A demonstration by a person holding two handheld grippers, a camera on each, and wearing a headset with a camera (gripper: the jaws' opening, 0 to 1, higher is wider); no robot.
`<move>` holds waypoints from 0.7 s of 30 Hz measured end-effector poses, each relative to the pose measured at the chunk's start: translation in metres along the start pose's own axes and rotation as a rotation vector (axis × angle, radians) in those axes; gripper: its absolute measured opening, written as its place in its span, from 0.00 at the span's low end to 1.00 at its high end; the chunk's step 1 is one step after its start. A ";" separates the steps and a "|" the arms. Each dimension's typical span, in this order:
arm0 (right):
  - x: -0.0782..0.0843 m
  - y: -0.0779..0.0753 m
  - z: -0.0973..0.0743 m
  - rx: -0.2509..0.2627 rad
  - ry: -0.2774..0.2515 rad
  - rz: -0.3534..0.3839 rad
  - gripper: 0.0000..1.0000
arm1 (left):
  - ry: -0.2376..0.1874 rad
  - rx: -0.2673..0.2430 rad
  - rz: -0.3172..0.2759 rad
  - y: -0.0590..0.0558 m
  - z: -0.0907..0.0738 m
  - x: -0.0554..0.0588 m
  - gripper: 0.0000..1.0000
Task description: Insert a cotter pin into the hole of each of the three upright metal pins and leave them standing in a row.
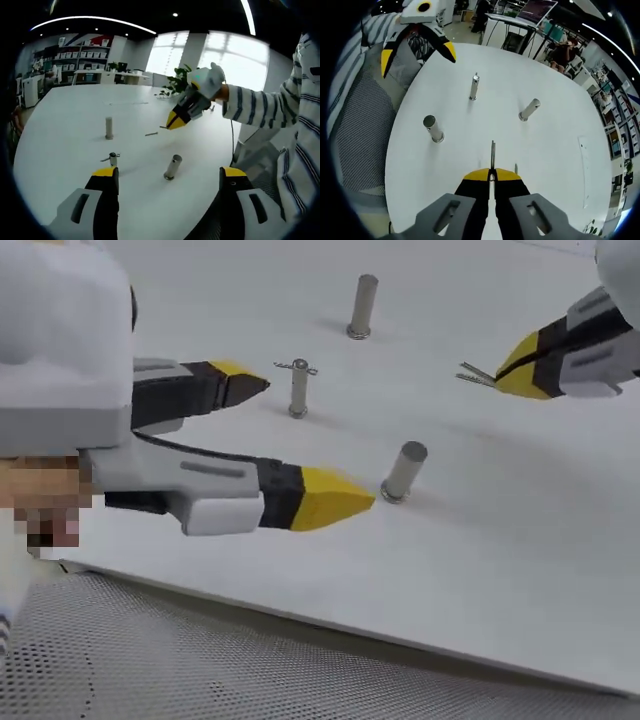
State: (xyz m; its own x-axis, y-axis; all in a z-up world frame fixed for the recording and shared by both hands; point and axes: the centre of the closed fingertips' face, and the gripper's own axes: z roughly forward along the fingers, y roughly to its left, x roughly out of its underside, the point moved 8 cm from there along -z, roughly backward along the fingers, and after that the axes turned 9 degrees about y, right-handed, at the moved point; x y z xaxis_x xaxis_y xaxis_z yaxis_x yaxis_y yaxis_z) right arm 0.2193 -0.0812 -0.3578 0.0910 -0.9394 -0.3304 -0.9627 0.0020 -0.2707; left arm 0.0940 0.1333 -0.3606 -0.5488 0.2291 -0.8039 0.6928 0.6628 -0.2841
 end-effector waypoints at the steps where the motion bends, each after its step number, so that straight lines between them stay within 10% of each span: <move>1: -0.002 0.002 -0.003 0.012 -0.009 0.000 0.00 | 0.001 0.000 0.001 0.000 0.002 -0.001 0.80; 21: -0.022 0.049 -0.041 0.143 -0.159 0.027 0.00 | -0.044 0.165 -0.100 -0.002 0.043 -0.040 0.61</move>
State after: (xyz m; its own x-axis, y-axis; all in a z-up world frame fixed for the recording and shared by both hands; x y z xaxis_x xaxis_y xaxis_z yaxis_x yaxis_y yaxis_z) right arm 0.1595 -0.0745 -0.3263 0.1160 -0.8724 -0.4749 -0.9205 0.0852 -0.3814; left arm 0.1348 0.0916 -0.3499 -0.6005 0.1341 -0.7883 0.7048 0.5544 -0.4426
